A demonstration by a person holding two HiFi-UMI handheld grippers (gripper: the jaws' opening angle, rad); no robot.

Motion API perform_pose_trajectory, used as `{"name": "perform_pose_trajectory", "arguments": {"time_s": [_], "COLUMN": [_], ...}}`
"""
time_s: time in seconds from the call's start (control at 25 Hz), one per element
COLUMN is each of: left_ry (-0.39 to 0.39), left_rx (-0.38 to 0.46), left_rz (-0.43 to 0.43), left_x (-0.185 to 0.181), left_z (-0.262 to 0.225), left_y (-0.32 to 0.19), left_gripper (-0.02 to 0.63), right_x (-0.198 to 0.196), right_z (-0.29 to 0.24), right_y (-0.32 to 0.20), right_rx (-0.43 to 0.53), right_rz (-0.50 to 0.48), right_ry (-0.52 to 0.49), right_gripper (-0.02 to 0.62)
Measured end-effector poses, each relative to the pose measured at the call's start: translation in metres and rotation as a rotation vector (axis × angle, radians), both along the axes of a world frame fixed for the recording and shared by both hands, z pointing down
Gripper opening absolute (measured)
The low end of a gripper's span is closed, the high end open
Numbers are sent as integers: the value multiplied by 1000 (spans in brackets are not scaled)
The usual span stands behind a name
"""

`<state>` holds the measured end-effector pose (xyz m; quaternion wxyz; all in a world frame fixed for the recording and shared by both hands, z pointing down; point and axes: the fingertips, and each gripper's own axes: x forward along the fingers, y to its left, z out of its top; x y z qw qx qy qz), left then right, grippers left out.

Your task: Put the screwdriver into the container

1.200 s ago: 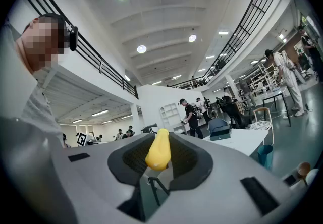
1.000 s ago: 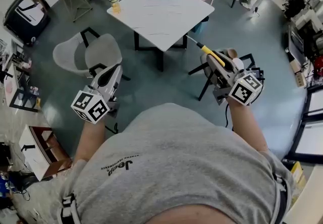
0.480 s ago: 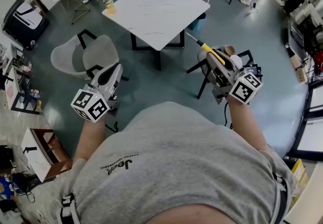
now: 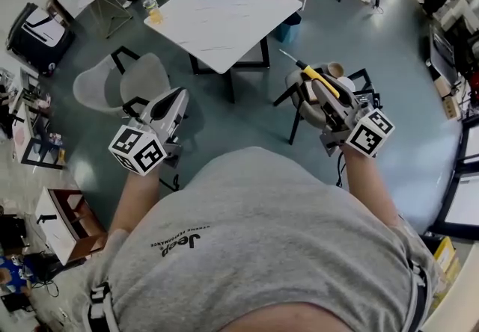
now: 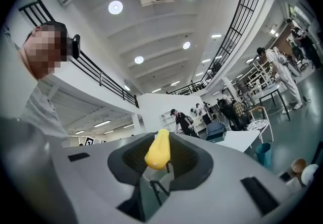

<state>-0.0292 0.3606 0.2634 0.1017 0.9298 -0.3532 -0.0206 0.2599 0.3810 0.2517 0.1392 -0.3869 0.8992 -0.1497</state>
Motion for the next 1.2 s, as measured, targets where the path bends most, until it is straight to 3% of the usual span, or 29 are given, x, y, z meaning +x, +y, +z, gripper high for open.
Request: {"name": "perform_pose_trajectory", "arguments": {"time_s": [0.32,0.52,0.84,1.2], "left_ry": [-25,-40,-12,27], "left_rx": [1,1,-26,-4], "left_rz": [34,37,71,111], "left_x": [54,59,43,-31], "left_z": [0,2,17,20], "left_y": [10,3,-35,-135], "left_gripper": [3,3,3,3], "right_x": [45,47,20,-60], "right_z": [5,12,17,13], "right_y": [12,8,-26,-116], "right_rx": [2,-8,-23,-29], "right_rz": [-6,-14,-8,21], "right_ry": [-20,-26,-15,15], "right_gripper": [86,86,86,86]}}
